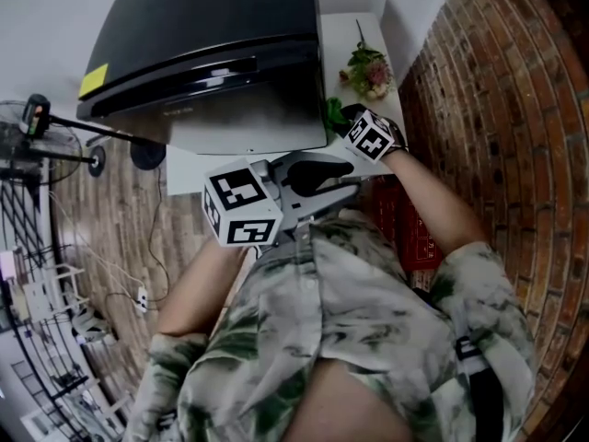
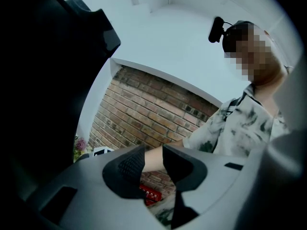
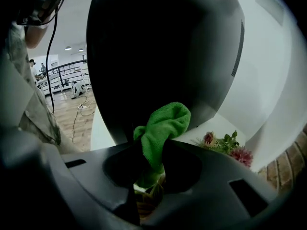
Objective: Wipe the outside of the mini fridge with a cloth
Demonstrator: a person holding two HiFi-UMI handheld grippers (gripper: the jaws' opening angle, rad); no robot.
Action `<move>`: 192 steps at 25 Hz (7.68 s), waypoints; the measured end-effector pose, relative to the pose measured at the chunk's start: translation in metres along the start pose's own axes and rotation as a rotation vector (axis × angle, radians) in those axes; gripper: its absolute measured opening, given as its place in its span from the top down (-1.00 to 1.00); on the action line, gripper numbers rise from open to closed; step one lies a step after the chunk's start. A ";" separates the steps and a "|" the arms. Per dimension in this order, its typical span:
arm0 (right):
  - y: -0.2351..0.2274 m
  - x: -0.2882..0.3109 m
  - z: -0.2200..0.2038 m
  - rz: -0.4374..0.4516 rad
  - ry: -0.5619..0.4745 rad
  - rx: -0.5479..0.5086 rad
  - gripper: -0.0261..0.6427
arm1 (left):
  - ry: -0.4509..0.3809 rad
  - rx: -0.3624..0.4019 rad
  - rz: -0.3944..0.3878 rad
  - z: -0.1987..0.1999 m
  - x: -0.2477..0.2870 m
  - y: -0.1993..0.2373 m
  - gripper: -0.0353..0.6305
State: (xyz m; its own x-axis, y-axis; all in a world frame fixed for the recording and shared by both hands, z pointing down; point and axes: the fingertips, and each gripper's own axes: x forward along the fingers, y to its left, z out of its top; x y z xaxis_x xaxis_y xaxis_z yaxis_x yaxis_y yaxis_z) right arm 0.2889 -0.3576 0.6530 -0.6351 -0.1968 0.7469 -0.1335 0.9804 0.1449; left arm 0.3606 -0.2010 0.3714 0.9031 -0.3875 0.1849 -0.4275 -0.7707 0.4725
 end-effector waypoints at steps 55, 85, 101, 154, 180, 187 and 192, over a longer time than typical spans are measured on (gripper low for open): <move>0.185 -0.219 0.179 -0.229 -0.354 0.166 0.61 | -0.053 0.027 0.071 -0.101 -0.189 -0.100 0.52; 0.305 -0.051 0.405 -0.316 -0.363 0.199 0.61 | -0.014 0.102 0.004 -0.139 -0.478 -0.045 0.52; 0.283 -0.004 0.478 -0.285 -0.371 0.112 0.61 | 0.004 0.085 -0.019 -0.108 -0.508 0.028 0.52; 0.137 0.069 0.554 -1.079 0.536 0.096 0.61 | 0.110 0.148 -0.529 -0.072 -0.743 0.128 0.52; 0.155 0.246 0.400 -0.884 0.596 0.371 0.61 | 0.145 0.081 -0.440 -0.079 -0.734 0.170 0.52; 0.157 0.265 0.380 -0.871 0.617 0.383 0.61 | 0.150 0.063 -0.436 -0.082 -0.726 0.176 0.52; 0.154 0.252 0.419 -0.874 0.564 0.363 0.61 | 0.129 0.062 -0.433 -0.078 -0.730 0.181 0.52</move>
State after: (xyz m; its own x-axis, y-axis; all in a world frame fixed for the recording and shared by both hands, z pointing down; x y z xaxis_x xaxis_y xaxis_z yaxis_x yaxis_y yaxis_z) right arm -0.2104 -0.2593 0.5919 0.2136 -0.6995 0.6820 -0.6424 0.4254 0.6375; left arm -0.3731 -0.0175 0.3891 0.9952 0.0400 0.0896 -0.0078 -0.8780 0.4785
